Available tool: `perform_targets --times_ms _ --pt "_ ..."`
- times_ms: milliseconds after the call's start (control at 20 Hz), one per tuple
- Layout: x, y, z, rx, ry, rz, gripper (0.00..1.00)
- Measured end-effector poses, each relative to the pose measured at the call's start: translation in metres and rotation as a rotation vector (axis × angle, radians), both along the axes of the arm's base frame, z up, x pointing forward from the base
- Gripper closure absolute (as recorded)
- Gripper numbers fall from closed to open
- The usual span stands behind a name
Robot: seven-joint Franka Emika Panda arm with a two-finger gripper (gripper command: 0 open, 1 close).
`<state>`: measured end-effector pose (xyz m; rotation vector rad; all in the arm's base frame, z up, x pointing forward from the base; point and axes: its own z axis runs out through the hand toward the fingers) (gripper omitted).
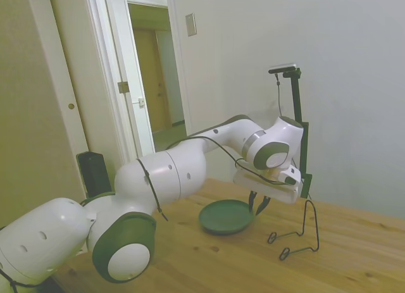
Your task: Unload the plate
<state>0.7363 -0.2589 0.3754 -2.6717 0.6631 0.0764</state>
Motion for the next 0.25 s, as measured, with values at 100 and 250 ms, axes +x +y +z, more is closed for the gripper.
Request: perform_targets --times_ms 100,250 --pt "-0.001 0.001 0.01 -0.001 -0.011 0.002 0.0" --pt "-0.007 0.003 0.045 -0.003 -0.031 0.012 0.0"
